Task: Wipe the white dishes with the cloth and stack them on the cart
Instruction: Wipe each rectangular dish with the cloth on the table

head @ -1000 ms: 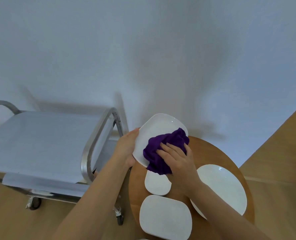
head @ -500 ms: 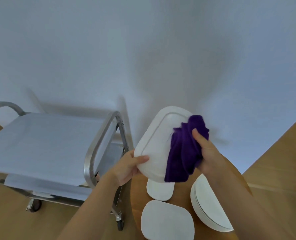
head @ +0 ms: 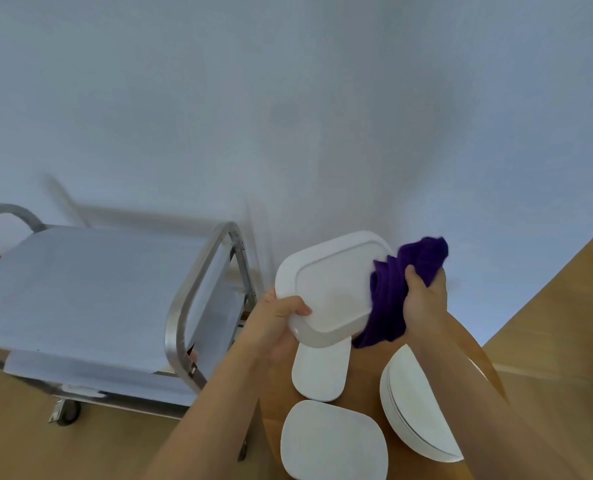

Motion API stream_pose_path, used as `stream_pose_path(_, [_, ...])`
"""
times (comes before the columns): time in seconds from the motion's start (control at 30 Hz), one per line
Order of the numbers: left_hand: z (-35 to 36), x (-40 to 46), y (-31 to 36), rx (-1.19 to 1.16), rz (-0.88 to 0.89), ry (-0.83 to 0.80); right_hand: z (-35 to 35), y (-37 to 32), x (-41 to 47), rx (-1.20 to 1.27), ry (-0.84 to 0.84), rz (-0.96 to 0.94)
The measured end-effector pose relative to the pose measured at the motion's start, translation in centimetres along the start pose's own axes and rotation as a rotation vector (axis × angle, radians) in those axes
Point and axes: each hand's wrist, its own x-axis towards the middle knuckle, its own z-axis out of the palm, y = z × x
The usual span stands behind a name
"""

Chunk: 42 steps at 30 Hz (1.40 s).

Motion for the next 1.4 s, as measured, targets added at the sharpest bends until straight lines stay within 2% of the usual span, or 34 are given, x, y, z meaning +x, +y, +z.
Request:
stream_pose_path(0.13, [1.0, -0.5, 1.2, 0.205, -0.037, -0.092, 0.6, -0.4, 0.4, -0.218, -0.249, -0.188])
stream_pose_path(0.23, [1.7, -0.5, 2.7, 0.289, -0.026, -0.088, 1.2, -1.1, 0.0, -0.381, -0.287, -0.413])
stream_pose_path(0.33, [2.5, -0.4, 3.6, 0.448, -0.04, -0.063, 2.3, -1.5, -1.4, -0.751, -0.346, -0.649])
stream_pose_path(0.43, [3.1, -0.6, 3.6, 0.531, -0.058, -0.069, 4.2, -1.9, -3.8, -0.817, -0.45, -0.677])
stream_pose_path(0.67, [2.3, -1.3, 4.0, 0.501, -0.069, -0.11, 4.5, -2.7, -4.7, -0.87, -0.617, -0.806])
stream_pose_path(0.77, [1.8, -1.6, 3.6, 0.425, -0.032, -0.126, 3.8, -3.0, -3.2, -0.92, -0.591, -0.856])
stream_pose_path(0.87, [1.2, -1.8, 3.2, 0.333, 0.018, -0.106, 3.1, -3.0, -1.6, -0.963, -0.501, -0.791])
stream_pose_path(1.0, [0.9, -1.9, 3.0, 0.254, 0.087, -0.034, 2.6, -2.6, -0.2, -0.856, -0.472, -0.603])
stream_pose_path(1.07, [1.0, -1.9, 3.0, 0.214, 0.122, 0.026, 2.3, -2.5, -0.1, -0.73, -0.411, -0.445])
stream_pose_path(1.13, [1.1, -1.6, 3.1, 0.174, 0.151, 0.091, 2.1, -2.2, -0.4, -0.516, -0.368, -0.172])
stream_pose_path(1.2, [1.4, -1.1, 3.0, 0.131, 0.171, 0.139, 2.2, -1.5, -0.6, -0.279, -0.312, 0.005])
stream_pose_path(1.3, [3.0, -0.3, 1.7, -0.048, 0.145, 0.174, 3.6, -1.4, -1.3, -0.001, -0.181, 0.077])
stream_pose_path(1.4, [4.9, -0.3, 0.2, -0.135, 0.065, 0.204, 5.0, -1.5, -2.2, 0.065, -0.107, 0.12])
